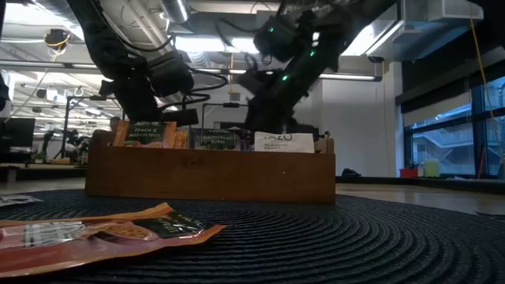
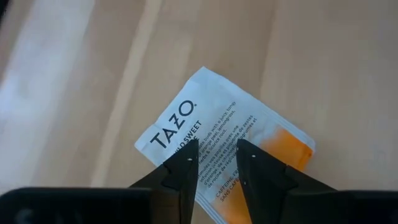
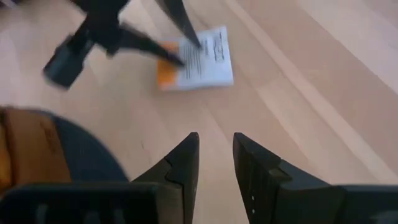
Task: Pick & Place Tea
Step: Put the white tea bag into the right section of the wooden organizer
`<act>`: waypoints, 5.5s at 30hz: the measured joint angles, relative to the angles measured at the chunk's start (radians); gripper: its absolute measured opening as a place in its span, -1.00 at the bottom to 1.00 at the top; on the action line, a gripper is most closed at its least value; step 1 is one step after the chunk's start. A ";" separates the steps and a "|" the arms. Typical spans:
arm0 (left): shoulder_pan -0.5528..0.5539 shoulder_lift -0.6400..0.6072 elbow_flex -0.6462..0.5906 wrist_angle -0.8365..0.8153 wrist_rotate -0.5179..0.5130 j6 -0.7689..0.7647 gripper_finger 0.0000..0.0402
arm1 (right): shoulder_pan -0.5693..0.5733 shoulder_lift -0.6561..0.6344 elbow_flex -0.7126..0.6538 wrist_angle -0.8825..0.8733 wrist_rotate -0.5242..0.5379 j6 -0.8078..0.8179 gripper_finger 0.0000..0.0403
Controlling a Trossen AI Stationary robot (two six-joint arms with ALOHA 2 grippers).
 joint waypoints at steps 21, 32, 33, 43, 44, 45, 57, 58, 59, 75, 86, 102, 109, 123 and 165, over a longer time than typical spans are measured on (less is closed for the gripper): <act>-0.092 -0.018 0.000 0.076 0.006 0.062 -0.46 | -0.028 0.243 0.001 0.326 -0.072 0.218 0.14; -0.079 -0.018 0.005 -0.081 -0.012 -0.100 -0.48 | -0.038 0.248 0.002 0.340 -0.074 0.241 0.14; -0.079 -0.005 0.006 -0.063 -0.012 -0.102 -0.49 | -0.038 0.248 0.002 0.340 -0.074 0.241 0.14; -0.080 0.090 0.007 0.090 0.006 -0.104 -0.49 | -0.039 0.250 0.005 0.300 -0.109 0.318 0.14; -0.080 0.090 0.007 0.090 0.006 -0.104 -0.49 | -0.039 0.253 0.005 0.299 -0.116 0.318 0.14; -0.080 0.090 0.007 0.092 0.006 -0.106 -0.49 | -0.039 0.254 0.005 0.298 -0.117 0.318 0.14; -0.079 0.094 0.004 0.106 0.022 -0.113 -0.49 | -0.035 0.266 -0.003 0.411 -0.162 0.209 -0.30; -0.080 0.094 0.004 0.107 0.023 -0.113 -0.50 | -0.034 0.266 -0.003 0.416 -0.179 0.213 -0.33; -0.080 0.094 0.004 0.108 0.024 -0.113 -0.50 | -0.034 0.266 -0.002 0.418 -0.197 0.213 -0.35; -0.080 0.095 0.003 0.110 0.026 -0.121 -0.50 | -0.044 0.264 -0.001 0.428 -0.277 0.235 -0.44; -0.080 0.067 0.001 0.096 0.050 -0.121 -0.50 | -0.044 0.260 0.000 0.401 -0.248 0.167 -0.89; -0.081 -0.482 -0.002 -0.215 0.052 -0.149 -0.50 | 0.088 -0.169 0.002 -0.033 -0.083 -0.278 -0.97; -0.097 -0.599 0.000 -0.271 0.053 -0.225 -0.50 | 0.332 -0.273 0.002 -0.128 0.099 -0.302 -0.97; -0.159 -0.598 0.000 -0.283 0.049 -0.228 -0.50 | 0.548 -0.108 0.000 -0.243 0.345 -0.168 -0.96; -0.166 -0.598 0.002 -0.267 0.048 -0.225 -0.50 | 0.548 -0.006 0.172 -0.621 0.474 -0.074 -0.02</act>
